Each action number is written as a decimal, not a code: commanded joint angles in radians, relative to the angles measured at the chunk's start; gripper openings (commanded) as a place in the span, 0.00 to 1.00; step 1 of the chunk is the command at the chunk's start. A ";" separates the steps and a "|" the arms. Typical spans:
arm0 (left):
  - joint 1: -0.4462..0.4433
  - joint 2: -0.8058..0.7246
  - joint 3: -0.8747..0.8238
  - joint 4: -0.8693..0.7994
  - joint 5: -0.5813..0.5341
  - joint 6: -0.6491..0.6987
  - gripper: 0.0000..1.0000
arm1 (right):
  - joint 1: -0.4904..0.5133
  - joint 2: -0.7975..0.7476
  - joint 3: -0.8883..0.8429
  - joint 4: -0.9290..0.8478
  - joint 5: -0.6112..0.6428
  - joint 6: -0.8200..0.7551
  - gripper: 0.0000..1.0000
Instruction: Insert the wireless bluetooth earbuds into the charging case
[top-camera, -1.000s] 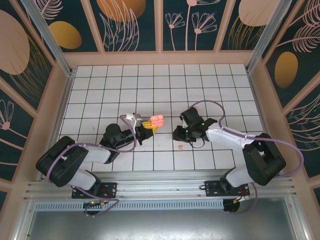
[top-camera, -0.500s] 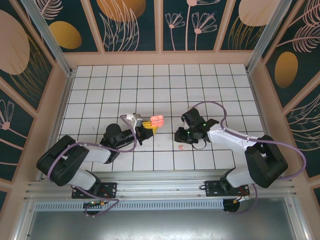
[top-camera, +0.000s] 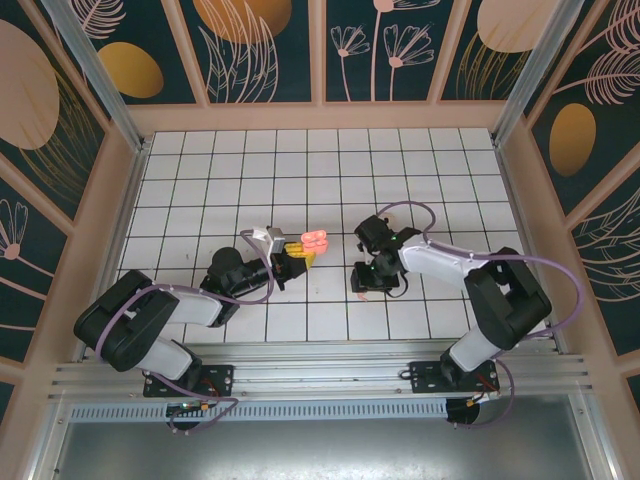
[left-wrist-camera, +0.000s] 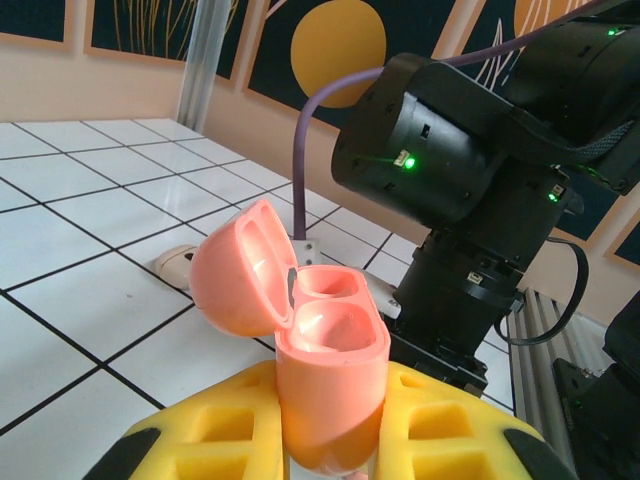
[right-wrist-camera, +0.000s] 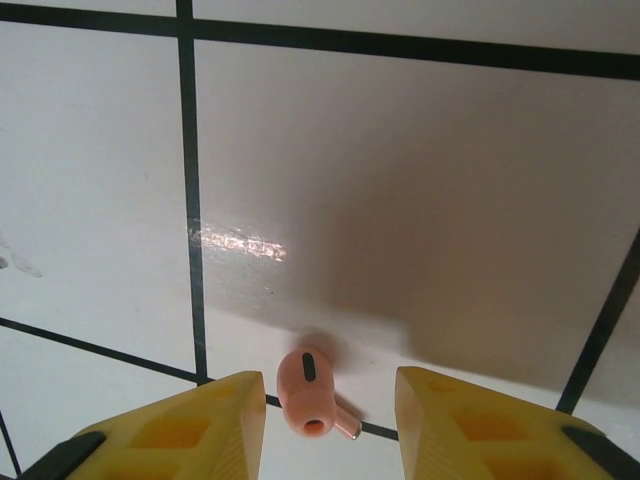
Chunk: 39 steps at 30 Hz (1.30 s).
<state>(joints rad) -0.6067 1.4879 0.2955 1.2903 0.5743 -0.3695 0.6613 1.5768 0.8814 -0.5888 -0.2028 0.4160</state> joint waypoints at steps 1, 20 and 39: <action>0.009 0.009 0.001 0.052 0.009 -0.009 0.02 | 0.016 0.032 0.040 -0.040 0.012 -0.034 0.38; 0.007 0.008 -0.006 0.044 0.005 -0.008 0.02 | 0.057 0.112 0.071 -0.072 0.080 -0.046 0.30; 0.008 0.008 -0.027 0.115 -0.036 0.028 0.02 | 0.017 -0.160 -0.042 0.236 0.030 0.129 0.22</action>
<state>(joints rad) -0.6067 1.4879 0.2794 1.3128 0.5579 -0.3676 0.6960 1.5108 0.8703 -0.4904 -0.1600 0.4644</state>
